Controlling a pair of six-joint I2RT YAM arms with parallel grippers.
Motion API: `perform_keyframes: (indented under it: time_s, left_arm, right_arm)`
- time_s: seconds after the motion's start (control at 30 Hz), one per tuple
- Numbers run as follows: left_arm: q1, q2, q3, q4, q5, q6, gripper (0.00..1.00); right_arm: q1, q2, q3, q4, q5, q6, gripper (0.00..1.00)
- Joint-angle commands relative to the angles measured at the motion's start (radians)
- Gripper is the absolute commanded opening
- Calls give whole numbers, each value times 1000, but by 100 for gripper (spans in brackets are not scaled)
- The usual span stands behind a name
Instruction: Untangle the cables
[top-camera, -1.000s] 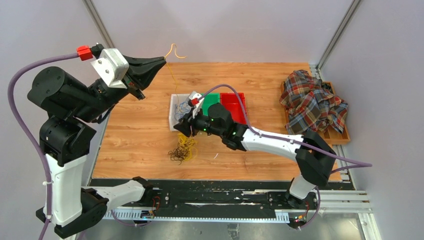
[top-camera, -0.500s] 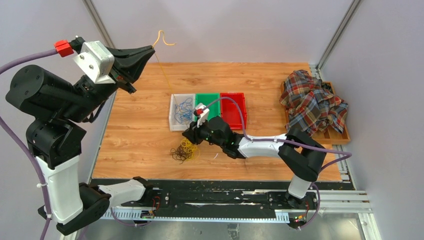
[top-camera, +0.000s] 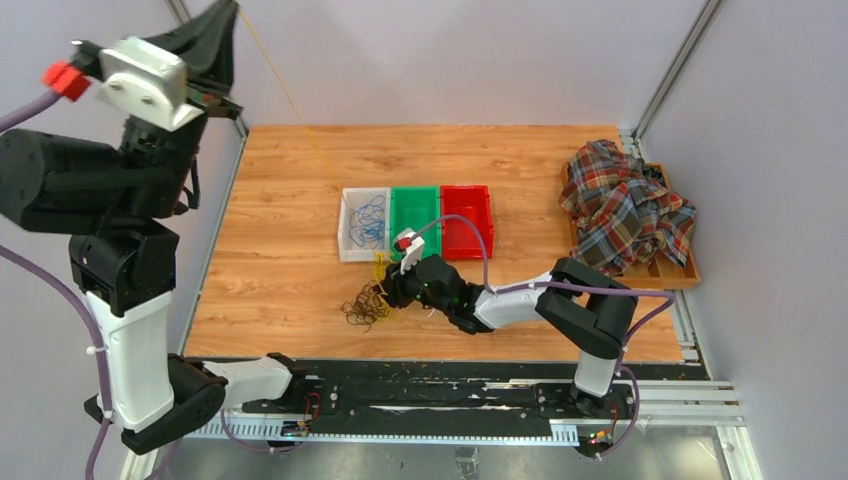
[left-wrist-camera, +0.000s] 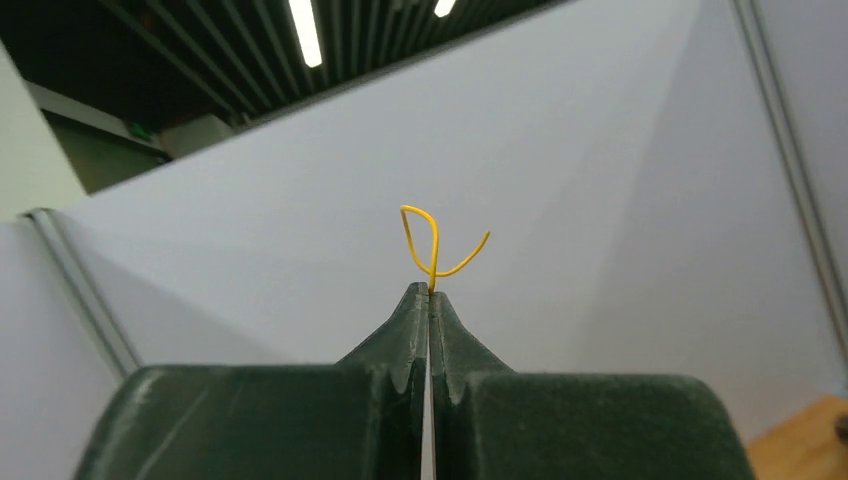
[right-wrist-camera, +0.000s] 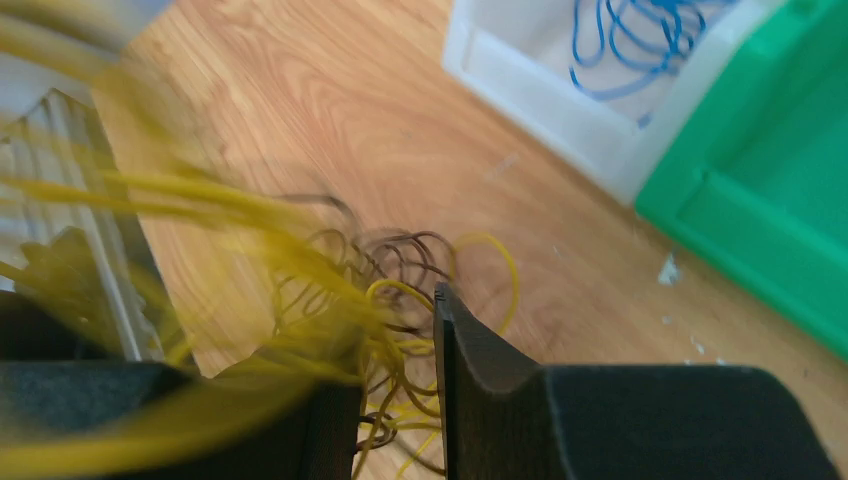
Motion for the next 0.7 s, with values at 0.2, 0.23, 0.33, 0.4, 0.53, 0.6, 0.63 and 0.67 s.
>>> perform_keyframes:
  time_s: [0.2, 0.23, 0.33, 0.4, 0.53, 0.6, 0.63, 0.67]
  left_arm:
    - [-5, -15, 97, 378, -125, 90, 0]
    - [-5, -25, 84, 348, -106, 90, 0]
    - [-5, -71, 11, 276, -77, 66, 0]
    - [-5, -109, -53, 248, -75, 73, 0]
    - [-6, -186, -171, 133, -104, 122, 0]
    - [-5, -232, -244, 39, -102, 137, 0]
    - [-5, -261, -300, -1, -98, 140, 0]
    - [-5, -291, -360, -52, -89, 148, 0]
  right_arm:
    - [17, 12, -78, -93, 51, 38, 32]
    - [17, 3, -80, -96, 53, 37, 32]
    - [16, -39, -79, -130, 75, 20, 29]
    - [7, -83, -90, -158, 92, 15, 21]
    - [-31, -203, -135, -184, 108, 11, 16]
    - [-44, -272, -147, -216, 117, -5, 17]
    - [-48, -303, -150, -245, 118, -12, 15]
    - [-52, -332, -153, -265, 115, -18, 12]
